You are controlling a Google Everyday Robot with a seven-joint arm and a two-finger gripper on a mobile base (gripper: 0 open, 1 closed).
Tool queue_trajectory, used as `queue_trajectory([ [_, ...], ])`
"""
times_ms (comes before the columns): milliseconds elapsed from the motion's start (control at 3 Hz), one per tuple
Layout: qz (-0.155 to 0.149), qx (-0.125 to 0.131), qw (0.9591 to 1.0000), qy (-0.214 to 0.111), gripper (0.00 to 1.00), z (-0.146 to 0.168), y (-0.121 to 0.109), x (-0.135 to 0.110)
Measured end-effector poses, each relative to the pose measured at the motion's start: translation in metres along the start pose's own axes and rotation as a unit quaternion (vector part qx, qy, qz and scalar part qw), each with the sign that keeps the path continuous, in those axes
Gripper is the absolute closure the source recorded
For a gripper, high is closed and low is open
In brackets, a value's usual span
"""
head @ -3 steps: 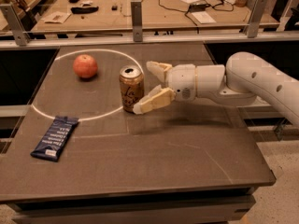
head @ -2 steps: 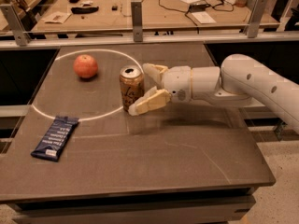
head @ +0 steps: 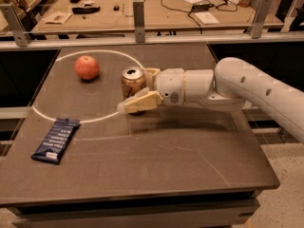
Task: Knock orange can over
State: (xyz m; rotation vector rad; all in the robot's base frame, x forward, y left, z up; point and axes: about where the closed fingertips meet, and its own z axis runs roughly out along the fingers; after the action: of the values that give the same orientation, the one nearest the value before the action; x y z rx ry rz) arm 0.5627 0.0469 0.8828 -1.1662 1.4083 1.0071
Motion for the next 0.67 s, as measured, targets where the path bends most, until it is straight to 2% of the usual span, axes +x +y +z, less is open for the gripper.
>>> queue_trajectory([
  [667,-0.001,0.008,0.9999,-0.015,0.62,0.0003,0.0002,-0.0036],
])
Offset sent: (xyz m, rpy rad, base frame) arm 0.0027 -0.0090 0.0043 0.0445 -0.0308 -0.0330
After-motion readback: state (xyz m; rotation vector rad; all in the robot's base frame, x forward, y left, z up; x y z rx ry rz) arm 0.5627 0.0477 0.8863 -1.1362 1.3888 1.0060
